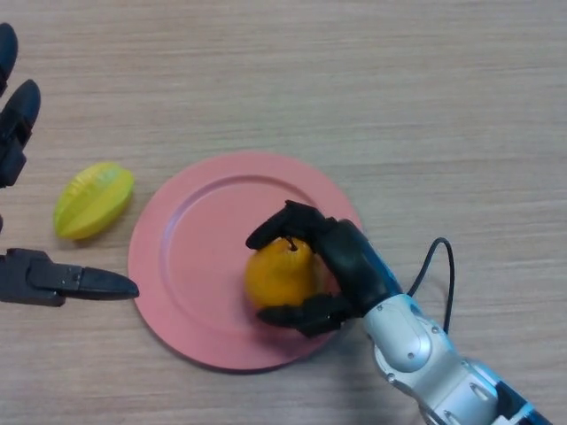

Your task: Pick up the yellow pear and place it on the plate

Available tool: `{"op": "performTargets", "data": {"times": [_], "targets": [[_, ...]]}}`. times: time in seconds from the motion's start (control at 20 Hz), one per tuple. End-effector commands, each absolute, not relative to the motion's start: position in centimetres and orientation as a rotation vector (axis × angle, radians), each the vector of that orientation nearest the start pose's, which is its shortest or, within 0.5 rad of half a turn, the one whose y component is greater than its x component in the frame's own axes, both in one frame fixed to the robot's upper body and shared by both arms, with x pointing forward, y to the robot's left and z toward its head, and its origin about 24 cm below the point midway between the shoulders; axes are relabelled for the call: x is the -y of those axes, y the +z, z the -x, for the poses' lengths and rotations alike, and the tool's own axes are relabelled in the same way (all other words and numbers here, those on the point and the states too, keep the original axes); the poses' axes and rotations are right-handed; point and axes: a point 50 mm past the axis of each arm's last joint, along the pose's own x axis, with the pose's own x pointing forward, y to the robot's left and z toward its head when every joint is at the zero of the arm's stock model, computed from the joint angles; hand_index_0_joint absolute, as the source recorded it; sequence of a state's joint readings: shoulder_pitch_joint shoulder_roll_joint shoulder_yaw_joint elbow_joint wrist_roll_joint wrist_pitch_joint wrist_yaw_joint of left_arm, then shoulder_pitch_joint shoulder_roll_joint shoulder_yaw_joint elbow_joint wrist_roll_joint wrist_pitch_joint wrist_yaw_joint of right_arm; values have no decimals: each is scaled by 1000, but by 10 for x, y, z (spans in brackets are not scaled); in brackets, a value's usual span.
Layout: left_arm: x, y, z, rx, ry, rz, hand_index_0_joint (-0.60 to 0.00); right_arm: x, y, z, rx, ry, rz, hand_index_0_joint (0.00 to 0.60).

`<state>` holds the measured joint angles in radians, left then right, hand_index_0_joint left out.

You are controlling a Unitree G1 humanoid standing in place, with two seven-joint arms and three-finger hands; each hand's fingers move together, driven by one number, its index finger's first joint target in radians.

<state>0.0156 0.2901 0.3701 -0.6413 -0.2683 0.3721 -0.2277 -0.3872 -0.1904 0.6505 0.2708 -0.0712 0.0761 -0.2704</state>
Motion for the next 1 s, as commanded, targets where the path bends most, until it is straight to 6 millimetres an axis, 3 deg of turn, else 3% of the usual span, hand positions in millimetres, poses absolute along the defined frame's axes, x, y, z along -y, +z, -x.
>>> {"op": "performTargets", "data": {"times": [0.05, 0.2, 0.3, 0.35, 0.45, 0.75, 1.0], "targets": [[-235, 203, -203, 470, 6, -192, 0, 39, 73, -289, 246, 348, 464, 600], [-233, 201, -203, 467, 0, -198, 0, 40, 67, -284, 190, 384, 478, 600], [-232, 201, -203, 461, -5, -199, 0, 42, 67, -284, 182, 392, 487, 402], [-231, 200, -203, 457, -10, -202, 0, 43, 69, -285, 189, 397, 501, 252], [-227, 198, -205, 431, -35, -209, 0, 51, 80, -290, 205, 391, 515, 20], [-223, 195, -208, 399, -69, -229, 0, 75, 126, -296, 356, 239, 369, 0], [-224, 197, -210, 416, -64, -222, 0, 108, 155, -277, 398, 190, 292, 0]]}}
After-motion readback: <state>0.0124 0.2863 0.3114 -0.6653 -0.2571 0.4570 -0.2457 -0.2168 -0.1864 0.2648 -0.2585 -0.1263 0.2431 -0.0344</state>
